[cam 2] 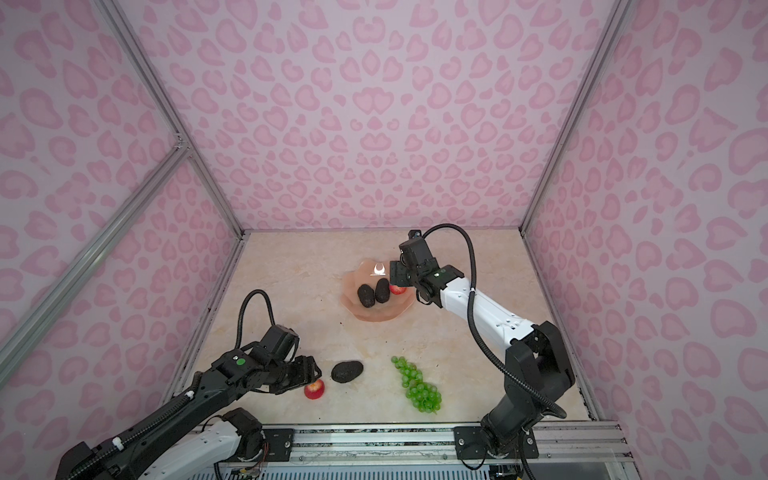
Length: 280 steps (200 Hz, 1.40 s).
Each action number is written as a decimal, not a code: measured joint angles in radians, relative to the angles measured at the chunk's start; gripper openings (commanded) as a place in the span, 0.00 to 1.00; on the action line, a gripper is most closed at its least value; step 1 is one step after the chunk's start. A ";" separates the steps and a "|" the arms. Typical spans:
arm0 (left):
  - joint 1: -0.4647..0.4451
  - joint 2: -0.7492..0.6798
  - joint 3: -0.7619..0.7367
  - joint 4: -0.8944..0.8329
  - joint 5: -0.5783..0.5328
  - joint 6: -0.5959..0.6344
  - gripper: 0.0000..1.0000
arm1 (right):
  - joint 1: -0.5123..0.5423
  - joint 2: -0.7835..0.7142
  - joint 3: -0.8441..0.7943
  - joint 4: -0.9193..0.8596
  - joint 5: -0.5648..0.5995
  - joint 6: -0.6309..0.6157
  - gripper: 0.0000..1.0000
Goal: Place and organize the fake fruits in the fruit bowl
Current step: 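Grasp the other red apple with the left gripper, then lower the red apple into the bowl with the left gripper and release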
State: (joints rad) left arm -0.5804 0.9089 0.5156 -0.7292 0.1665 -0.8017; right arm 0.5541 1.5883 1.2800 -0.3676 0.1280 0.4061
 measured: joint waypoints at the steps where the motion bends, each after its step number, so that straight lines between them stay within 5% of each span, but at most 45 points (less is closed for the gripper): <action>1: 0.000 0.001 0.000 0.000 0.000 0.000 0.73 | 0.000 -0.001 -0.001 0.000 0.000 0.001 0.89; 91: -0.042 0.082 -0.013 0.028 -0.002 -0.008 0.42 | -0.028 -0.057 -0.060 0.001 0.005 0.020 0.89; 120: -0.044 0.063 0.016 0.000 -0.029 -0.007 0.41 | -0.037 -0.067 -0.067 0.002 0.006 0.020 0.89; 150: -0.040 0.058 0.200 -0.038 -0.087 0.025 0.41 | -0.047 -0.082 -0.084 0.000 0.003 0.021 0.89; 231: 0.016 0.648 0.785 0.078 -0.139 0.270 0.39 | -0.064 -0.199 -0.188 -0.015 0.010 0.028 0.89; 280: 0.058 0.878 0.925 0.102 -0.145 0.342 0.39 | -0.070 -0.254 -0.254 -0.026 0.020 0.047 0.89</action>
State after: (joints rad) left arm -0.5220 1.7866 1.4410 -0.6270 0.0212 -0.4599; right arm 0.4843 1.3346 1.0264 -0.3939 0.1482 0.4526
